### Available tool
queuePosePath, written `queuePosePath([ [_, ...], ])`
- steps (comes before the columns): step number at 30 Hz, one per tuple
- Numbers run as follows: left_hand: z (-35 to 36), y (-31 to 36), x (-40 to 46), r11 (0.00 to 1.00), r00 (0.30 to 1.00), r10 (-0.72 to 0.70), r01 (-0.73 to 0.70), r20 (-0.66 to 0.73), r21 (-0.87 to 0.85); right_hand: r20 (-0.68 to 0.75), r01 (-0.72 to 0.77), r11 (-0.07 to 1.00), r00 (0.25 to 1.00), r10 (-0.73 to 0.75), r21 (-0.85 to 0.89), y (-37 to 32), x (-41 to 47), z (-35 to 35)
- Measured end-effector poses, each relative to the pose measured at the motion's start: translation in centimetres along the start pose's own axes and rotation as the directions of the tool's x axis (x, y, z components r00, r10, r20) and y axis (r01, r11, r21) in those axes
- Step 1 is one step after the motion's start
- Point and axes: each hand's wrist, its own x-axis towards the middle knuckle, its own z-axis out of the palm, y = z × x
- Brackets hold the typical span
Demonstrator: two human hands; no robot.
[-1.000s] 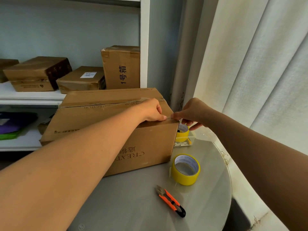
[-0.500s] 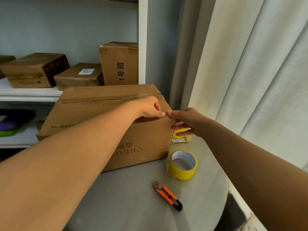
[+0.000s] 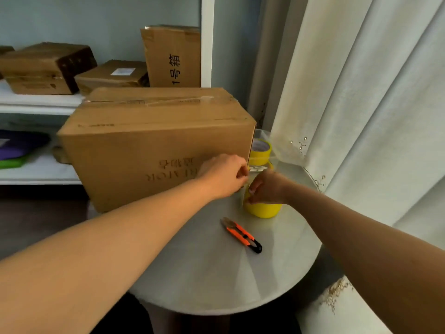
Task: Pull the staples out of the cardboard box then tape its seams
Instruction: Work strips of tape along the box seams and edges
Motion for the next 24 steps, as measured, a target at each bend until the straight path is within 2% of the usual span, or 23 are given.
queuePosePath([
  [2,3.5,-1.3,-0.4,0.954,0.962,-0.156,0.205,0.225,-0.217,-0.010,0.025,0.995,1.000,-0.026,-0.094,0.4,-0.2,2.1],
  [4,5.9,-2.3,-0.5,0.910,0.941,-0.175,0.267,0.291,-0.316,-0.090,0.017,0.996,0.996,-0.025,-0.090,1.0,-0.3,3.1],
  [8,8.3,-2.4,0.2,0.869,0.964,-0.242,0.266,0.112,-0.416,-0.129,0.011,0.995,0.991,-0.024,-0.099,1.8,0.3,3.6],
  [11,8.6,-2.0,0.7,0.870,0.963,-0.264,0.263,0.056,-0.416,-0.125,-0.007,0.993,0.992,-0.008,-0.122,2.1,0.7,3.6],
  [15,8.0,-2.4,0.6,0.830,0.961,-0.254,0.273,0.106,-0.487,-0.043,0.067,0.977,0.996,-0.077,-0.201,2.5,0.3,3.1],
  [20,7.8,-2.6,0.4,0.694,0.927,-0.310,0.373,0.211,-0.616,-0.040,0.076,0.954,0.995,-0.092,-0.290,2.5,-0.4,2.7],
  [22,7.6,-2.8,0.3,0.702,0.932,-0.296,0.361,0.210,-0.614,-0.054,0.074,0.947,0.994,-0.096,-0.313,2.2,-0.3,2.4],
  [24,7.3,-3.0,0.3,0.755,0.953,-0.237,0.304,0.190,-0.581,-0.050,0.071,0.944,0.994,-0.092,-0.323,2.0,-0.2,2.3],
])
